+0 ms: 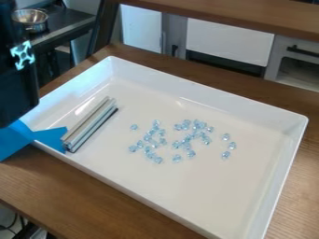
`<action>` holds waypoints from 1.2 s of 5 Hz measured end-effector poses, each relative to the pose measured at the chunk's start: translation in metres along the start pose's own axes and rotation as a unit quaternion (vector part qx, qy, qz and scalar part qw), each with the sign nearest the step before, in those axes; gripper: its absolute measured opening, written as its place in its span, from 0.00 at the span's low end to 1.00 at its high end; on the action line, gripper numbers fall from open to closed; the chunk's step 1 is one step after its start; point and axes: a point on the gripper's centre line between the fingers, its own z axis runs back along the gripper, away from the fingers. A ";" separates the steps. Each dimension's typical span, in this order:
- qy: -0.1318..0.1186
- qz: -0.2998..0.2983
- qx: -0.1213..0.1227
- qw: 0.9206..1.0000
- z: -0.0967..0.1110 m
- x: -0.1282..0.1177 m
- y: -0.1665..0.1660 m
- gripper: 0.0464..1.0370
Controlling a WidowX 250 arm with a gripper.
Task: Sweep into pile
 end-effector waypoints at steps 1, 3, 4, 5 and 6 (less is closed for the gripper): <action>0.000 -0.004 -0.002 1.000 -0.002 0.000 0.000 0.96; 0.000 -0.002 -0.005 1.000 -0.047 0.072 0.058 0.96; -0.012 -0.002 0.003 1.000 -0.068 0.098 0.085 0.96; -0.043 -0.004 0.010 0.999 -0.090 0.119 0.112 0.96; -0.067 -0.013 0.042 0.997 -0.111 0.136 0.128 0.96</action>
